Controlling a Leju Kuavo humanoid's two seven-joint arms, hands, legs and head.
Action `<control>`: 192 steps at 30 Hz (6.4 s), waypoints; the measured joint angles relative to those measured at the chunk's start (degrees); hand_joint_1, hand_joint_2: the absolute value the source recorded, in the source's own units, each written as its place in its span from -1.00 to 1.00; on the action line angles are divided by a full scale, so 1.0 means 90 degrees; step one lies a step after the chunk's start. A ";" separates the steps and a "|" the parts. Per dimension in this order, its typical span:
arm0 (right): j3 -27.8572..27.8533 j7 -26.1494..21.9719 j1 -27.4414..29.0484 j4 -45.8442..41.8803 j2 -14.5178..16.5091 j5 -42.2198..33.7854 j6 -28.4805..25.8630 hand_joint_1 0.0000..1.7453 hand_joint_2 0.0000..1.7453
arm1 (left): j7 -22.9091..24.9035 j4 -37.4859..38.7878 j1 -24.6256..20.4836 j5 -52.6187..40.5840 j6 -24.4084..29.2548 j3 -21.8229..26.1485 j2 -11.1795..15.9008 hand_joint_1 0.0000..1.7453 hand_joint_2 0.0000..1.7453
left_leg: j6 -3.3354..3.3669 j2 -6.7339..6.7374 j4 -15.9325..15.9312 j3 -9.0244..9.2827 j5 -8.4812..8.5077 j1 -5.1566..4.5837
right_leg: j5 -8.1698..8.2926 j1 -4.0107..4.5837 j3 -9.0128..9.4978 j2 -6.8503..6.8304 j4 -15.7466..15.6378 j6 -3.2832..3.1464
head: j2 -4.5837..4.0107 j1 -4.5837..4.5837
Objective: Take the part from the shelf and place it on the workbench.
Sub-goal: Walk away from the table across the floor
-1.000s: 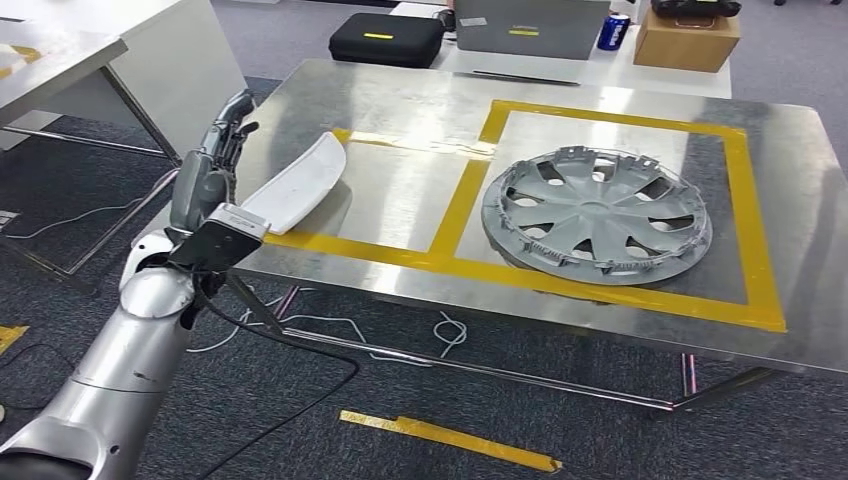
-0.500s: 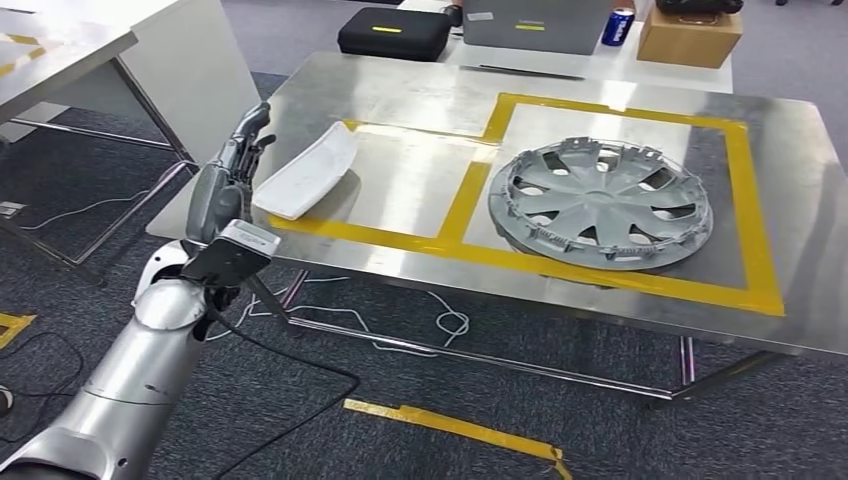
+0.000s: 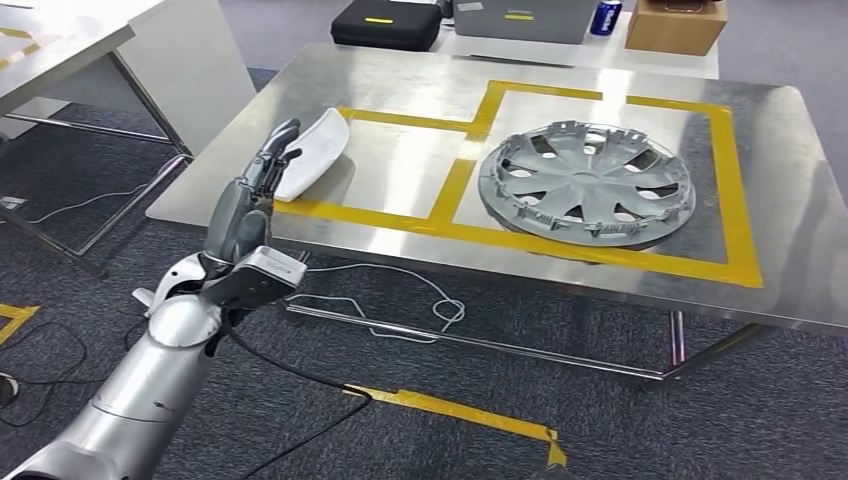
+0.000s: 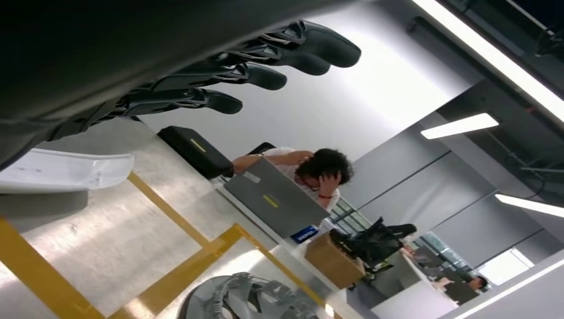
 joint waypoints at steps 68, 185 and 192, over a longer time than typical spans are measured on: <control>-0.0149 -0.0238 0.0087 -0.0042 0.0206 -0.0608 0.0033 -1.00 -1.00 | 0.0225 -0.0386 0.0987 0.0939 -0.0287 -0.0669 -0.0055 -1.00 -1.00 | 0.0191 0.0016 -0.0057 -0.0362 0.0385 0.0060 | -0.0953 -0.0020 -0.0166 0.0004 0.1059 0.0173 | 0.0000 0.0033; -0.2094 0.1552 0.2273 -0.3530 0.0777 0.0263 0.0652 -1.00 -1.00 | 0.0672 0.6237 0.3725 0.0968 0.2664 0.3079 0.0057 -1.00 -1.00 | -0.0015 -0.0453 0.0055 -0.0188 0.0167 0.0089 | -0.0623 0.0040 0.0667 0.0763 0.0013 -0.0079 | 0.0000 -0.0018; -0.2471 0.1537 0.2241 -0.3576 0.0866 0.0557 0.0777 -1.00 -1.00 | 0.0599 0.6238 0.3723 0.0706 0.2563 0.3074 0.0001 -1.00 -1.00 | 0.0126 0.0099 -0.0105 -0.0145 0.0208 0.0096 | -0.1481 0.0014 -0.0159 0.0100 0.1556 0.0115 | 0.0000 0.0037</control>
